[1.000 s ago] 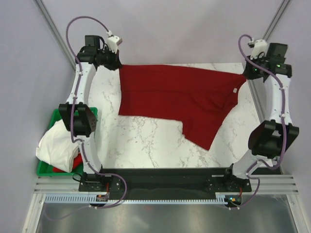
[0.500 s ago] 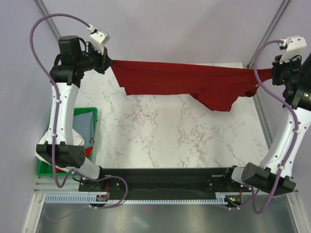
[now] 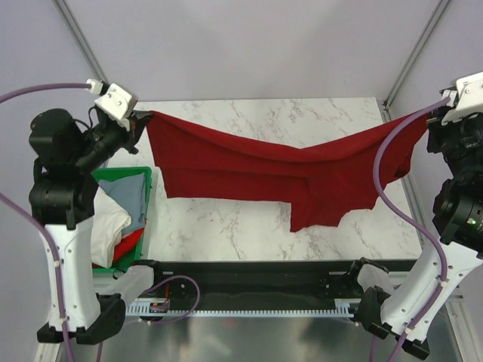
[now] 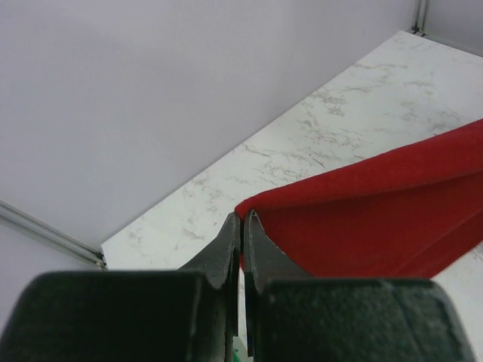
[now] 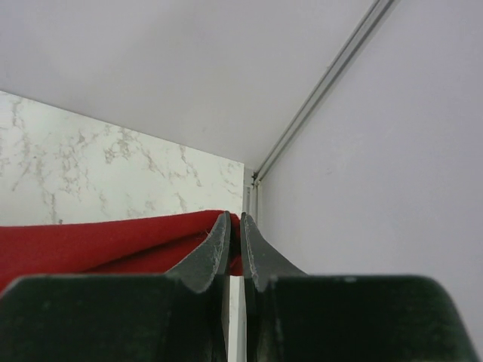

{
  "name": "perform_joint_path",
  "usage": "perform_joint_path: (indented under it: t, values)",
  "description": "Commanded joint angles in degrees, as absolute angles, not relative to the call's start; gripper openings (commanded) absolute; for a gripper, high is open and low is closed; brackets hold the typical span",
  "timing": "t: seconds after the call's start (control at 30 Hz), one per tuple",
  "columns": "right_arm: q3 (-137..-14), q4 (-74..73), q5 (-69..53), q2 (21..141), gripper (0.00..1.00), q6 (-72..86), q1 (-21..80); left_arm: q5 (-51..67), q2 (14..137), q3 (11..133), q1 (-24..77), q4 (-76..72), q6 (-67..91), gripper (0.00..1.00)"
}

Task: Fold and stack the t-shirts
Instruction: Fold the tshirt

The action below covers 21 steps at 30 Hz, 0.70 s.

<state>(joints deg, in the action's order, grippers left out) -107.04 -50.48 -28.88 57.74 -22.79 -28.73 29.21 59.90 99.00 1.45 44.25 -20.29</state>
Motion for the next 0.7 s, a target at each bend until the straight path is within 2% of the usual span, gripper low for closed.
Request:
perform_joint_path:
  t: [0.0,0.37,0.67]
  values:
    - [-109.86,-50.19,-32.16,57.75,0.0,-18.73,-28.92,25.05,56.87,98.61,1.05,42.45,-21.27,0.02]
    - [-118.38,-45.17,-33.75,57.48,0.0,-10.99,-28.92,18.02,54.58,104.85,1.05,42.45,-22.06,0.02]
    - [-116.72,-46.58,-36.47,53.62,0.0,-9.49,-28.92,17.49,50.89,103.01,1.05,43.33,-23.91,0.02]
